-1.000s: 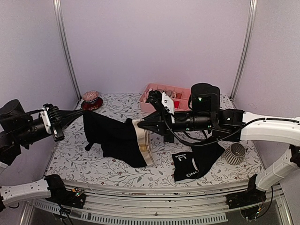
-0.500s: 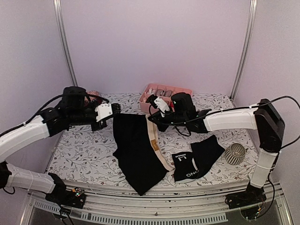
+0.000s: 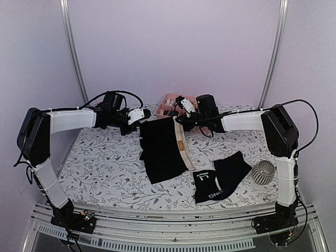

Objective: Roll the underwear
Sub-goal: Flatten out the underwear at the center of the board, then fold the underwear at the center of the board.

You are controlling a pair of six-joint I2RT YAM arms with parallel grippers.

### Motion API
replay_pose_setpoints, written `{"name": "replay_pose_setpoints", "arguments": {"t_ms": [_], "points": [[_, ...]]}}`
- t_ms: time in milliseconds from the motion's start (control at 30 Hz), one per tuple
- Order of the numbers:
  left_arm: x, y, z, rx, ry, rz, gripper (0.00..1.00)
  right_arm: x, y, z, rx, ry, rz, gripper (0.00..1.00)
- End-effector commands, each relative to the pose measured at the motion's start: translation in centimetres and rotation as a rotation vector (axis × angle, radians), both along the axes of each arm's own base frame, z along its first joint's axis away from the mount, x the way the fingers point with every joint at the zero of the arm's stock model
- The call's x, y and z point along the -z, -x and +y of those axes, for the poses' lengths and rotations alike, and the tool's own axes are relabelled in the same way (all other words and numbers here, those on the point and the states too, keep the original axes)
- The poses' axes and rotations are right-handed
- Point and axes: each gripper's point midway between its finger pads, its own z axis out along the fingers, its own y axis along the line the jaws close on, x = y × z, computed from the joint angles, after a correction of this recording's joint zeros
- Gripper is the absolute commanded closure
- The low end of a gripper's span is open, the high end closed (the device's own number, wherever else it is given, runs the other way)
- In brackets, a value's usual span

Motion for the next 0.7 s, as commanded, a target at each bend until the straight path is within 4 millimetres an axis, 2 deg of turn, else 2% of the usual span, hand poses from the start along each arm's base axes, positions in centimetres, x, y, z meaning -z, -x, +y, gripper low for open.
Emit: {"name": "replay_pose_setpoints", "arguments": {"t_ms": [0, 300, 433, 567, 667], "points": [[-3.9, 0.7, -2.1, 0.094, 0.097, -0.08, 1.0, -0.5, 1.3, 1.4, -0.144, 0.052, -0.028, 0.98], [-5.9, 4.4, -3.2, 0.187, 0.15, -0.166, 1.0, -0.7, 3.8, -0.1, -0.213, 0.127, -0.058, 0.98], [-6.7, 6.8, -3.5, 0.266, 0.182, -0.158, 1.0, -1.1, 5.5, -0.6, -0.257, 0.124, -0.069, 0.98], [-5.4, 9.2, -3.7, 0.329, 0.149, -0.102, 1.0, -1.9, 7.6, -1.1, -0.319, 0.116, -0.089, 0.98], [-4.0, 10.9, -3.9, 0.365, 0.122, -0.055, 1.0, -1.7, 8.8, -1.7, -0.349, 0.135, -0.093, 0.98]]}}
